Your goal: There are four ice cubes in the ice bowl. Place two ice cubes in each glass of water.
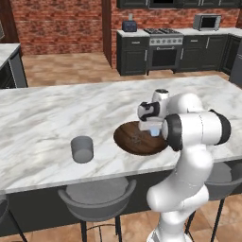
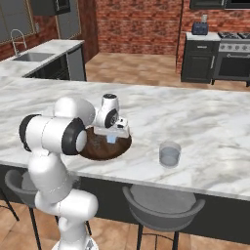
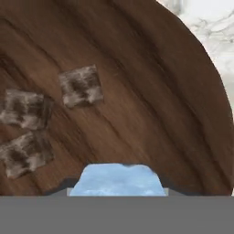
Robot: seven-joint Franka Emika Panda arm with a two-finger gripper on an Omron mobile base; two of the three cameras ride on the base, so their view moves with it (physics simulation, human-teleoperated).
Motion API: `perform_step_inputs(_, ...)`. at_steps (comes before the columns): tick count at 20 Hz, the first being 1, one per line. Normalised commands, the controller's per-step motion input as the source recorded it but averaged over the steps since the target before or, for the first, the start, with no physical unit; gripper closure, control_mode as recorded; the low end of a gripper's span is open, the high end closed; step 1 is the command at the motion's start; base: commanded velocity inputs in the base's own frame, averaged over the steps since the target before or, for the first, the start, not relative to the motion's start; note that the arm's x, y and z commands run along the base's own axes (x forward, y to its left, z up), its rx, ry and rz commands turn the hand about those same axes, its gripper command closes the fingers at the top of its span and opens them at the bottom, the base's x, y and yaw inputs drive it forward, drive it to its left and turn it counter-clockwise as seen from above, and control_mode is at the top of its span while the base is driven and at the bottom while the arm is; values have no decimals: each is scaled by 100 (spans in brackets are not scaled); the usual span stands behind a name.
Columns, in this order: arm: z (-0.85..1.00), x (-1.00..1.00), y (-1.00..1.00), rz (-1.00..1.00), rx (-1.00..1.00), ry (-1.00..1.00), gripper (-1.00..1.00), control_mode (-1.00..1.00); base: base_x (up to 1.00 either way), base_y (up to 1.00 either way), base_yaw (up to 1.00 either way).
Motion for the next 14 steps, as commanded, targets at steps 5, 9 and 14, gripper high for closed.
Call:
perform_step_inputs(5,100,-70,-4,-11,-2,-8,100,-100,0,0,0)
perform_step_inputs(9,78,-85,-40,-11,-8,-1,100,-100,0,0,0)
perform_step_inputs(14,38,-61,-79,-10,-7,0,100,-100,0,0,0)
